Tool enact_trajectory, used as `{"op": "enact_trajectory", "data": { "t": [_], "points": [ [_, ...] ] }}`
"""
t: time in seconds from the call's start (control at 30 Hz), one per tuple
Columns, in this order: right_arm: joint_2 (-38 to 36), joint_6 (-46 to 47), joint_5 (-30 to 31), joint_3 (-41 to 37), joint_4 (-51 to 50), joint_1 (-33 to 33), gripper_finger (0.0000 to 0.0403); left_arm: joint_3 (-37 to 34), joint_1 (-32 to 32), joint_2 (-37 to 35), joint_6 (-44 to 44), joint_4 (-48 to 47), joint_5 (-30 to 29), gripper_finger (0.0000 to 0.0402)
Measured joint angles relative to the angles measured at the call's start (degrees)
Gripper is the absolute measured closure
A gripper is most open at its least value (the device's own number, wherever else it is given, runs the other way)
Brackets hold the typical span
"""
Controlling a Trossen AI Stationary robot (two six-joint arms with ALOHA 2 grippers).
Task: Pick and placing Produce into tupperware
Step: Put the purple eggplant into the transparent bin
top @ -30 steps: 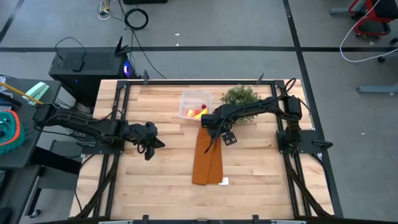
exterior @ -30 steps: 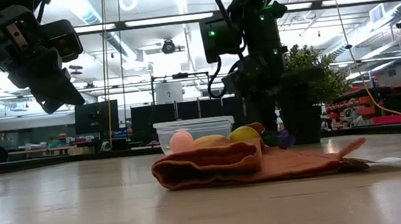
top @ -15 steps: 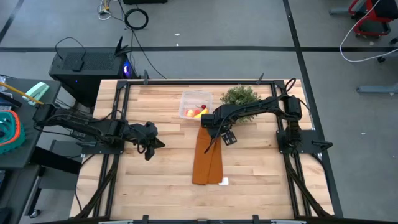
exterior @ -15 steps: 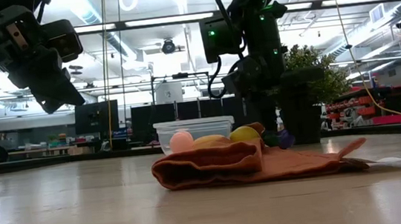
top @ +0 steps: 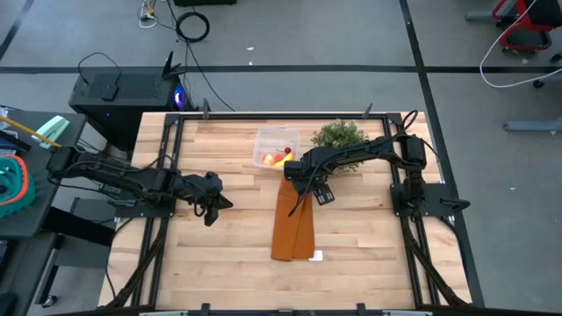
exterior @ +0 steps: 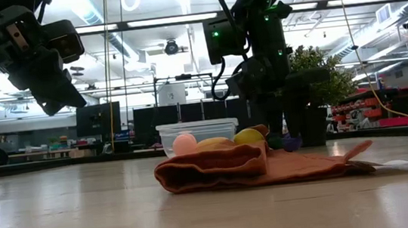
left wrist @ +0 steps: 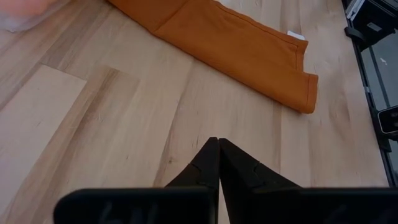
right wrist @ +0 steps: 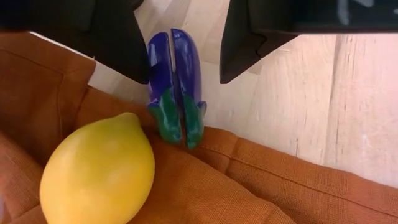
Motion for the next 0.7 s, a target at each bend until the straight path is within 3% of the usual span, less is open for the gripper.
{"op": "enact_trajectory", "data": {
  "t": [0.7],
  "points": [
    [-0.01, 2.04, 0.46, 0.00, -0.11, 0.77, 0.0284, 0.00, 0.02, 0.00, 0.15, 0.00, -0.43, 0.0387]
  ]
}}
